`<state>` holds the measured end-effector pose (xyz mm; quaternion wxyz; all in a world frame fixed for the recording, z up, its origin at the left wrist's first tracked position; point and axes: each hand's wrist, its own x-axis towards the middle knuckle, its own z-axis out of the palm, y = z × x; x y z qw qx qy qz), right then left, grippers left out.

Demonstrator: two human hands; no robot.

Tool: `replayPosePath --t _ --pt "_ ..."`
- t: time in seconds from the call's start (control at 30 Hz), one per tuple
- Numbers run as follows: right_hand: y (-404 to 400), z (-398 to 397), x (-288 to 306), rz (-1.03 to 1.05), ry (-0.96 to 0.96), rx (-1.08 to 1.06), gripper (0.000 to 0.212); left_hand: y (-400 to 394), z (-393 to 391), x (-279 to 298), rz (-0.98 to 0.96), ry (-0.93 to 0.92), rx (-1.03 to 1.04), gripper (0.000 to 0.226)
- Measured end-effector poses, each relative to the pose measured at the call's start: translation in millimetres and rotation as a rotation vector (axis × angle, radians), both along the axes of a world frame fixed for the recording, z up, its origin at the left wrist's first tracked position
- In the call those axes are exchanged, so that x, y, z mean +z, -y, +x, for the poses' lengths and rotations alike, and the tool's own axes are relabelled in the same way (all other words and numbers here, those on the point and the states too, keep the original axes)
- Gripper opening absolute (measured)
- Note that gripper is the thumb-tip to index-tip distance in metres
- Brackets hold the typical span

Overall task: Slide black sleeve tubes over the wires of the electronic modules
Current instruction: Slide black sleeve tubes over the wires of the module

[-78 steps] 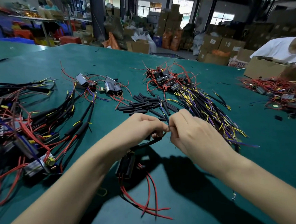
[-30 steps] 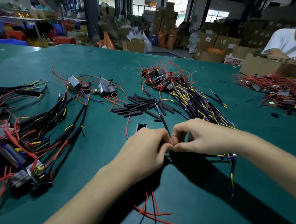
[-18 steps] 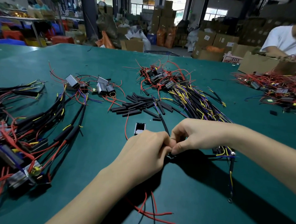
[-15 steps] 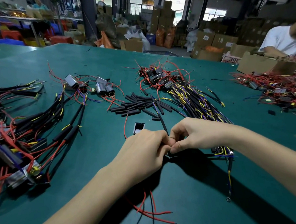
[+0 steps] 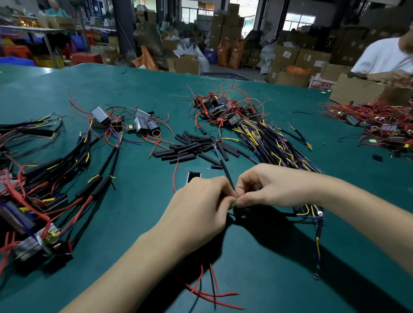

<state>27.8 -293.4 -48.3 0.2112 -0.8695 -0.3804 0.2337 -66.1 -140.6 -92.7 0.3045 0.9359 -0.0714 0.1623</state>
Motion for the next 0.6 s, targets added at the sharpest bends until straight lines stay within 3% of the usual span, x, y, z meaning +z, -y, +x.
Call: replayPosePath --t 0.2,0.3,0.37,0.47,0.53,0.6 --pt "-4.5 -3.9 5.9 -0.104 0.081 0.015 0.016 1.1 -1.0 1.2 0.032 -0.001 0.055 0.009" --pt "-7.0 -11.5 6.1 -0.126 0.222 0.008 0.015 2.4 -1.2 0.9 0.035 -0.030 0.114 0.011" --pt "-8.8 -20.5 1.0 -0.131 0.354 -0.028 0.015 2.7 0.4 1.6 -0.026 -0.066 0.158 0.012" --pt "-11.8 -33.9 -15.2 0.006 0.532 -0.165 0.016 -4.2 6.5 5.4 -0.285 -0.167 0.151 0.017" --pt "-9.7 -35.2 -21.9 0.219 0.419 -0.259 0.012 -11.8 8.0 11.3 -0.392 -0.200 0.106 0.019" --pt "-4.4 -34.0 -22.5 0.402 0.149 -0.313 0.007 -20.9 7.8 17.0 -0.414 -0.223 0.047 0.017"
